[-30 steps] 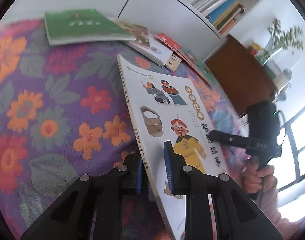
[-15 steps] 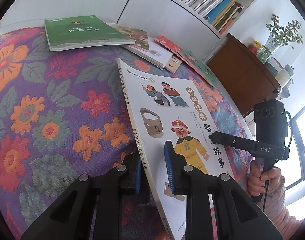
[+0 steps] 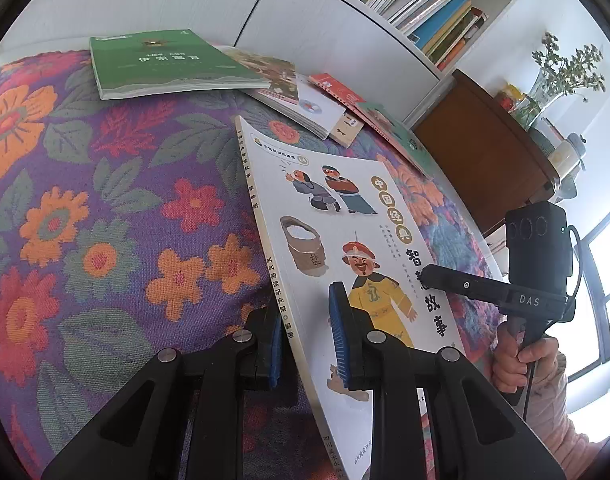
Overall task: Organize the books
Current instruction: 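Hold the white book upright with both grippers and steady it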
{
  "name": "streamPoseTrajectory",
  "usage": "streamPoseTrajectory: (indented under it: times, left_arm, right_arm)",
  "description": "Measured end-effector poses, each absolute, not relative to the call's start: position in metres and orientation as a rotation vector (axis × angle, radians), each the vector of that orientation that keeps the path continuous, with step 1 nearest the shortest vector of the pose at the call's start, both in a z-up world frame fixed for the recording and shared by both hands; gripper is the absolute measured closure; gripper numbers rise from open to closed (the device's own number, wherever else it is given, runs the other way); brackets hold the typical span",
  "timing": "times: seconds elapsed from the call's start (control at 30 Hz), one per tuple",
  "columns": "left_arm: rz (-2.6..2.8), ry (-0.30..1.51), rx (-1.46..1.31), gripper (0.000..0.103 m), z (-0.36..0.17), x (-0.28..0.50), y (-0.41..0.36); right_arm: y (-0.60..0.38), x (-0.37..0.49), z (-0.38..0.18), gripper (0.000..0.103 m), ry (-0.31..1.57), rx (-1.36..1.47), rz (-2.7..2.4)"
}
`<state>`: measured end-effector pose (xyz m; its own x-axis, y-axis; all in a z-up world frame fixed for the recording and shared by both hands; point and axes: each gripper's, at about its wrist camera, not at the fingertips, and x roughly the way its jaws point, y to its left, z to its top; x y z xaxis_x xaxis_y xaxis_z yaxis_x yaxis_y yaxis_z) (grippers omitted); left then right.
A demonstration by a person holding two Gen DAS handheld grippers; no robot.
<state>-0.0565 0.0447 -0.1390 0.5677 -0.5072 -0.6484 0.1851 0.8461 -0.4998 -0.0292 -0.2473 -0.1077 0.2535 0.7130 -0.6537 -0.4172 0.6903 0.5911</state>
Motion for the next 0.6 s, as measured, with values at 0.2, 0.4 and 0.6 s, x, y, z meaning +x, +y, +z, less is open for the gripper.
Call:
streamPoseTrajectory:
  times: [0.2, 0.4, 0.6]
  left_arm:
    - [-0.421, 0.879, -0.406, 0.081, -0.1386, -0.0574, 0.0445]
    - [-0.422, 0.880, -0.411, 0.081, -0.1390, -0.0572, 0.0446]
    - [-0.409, 0.872, -0.405, 0.081, -0.1396, -0.0586, 0.0418]
  right_arm:
    - [-0.2471, -0.0293, -0.1075, 0.088, 1.062, 0.328, 0.787]
    - [-0.2460, -0.0300, -0.1068, 0.088, 1.055, 0.313, 0.781]
    - [-0.2425, -0.0323, -0.1039, 0.088, 1.047, 0.296, 0.772]
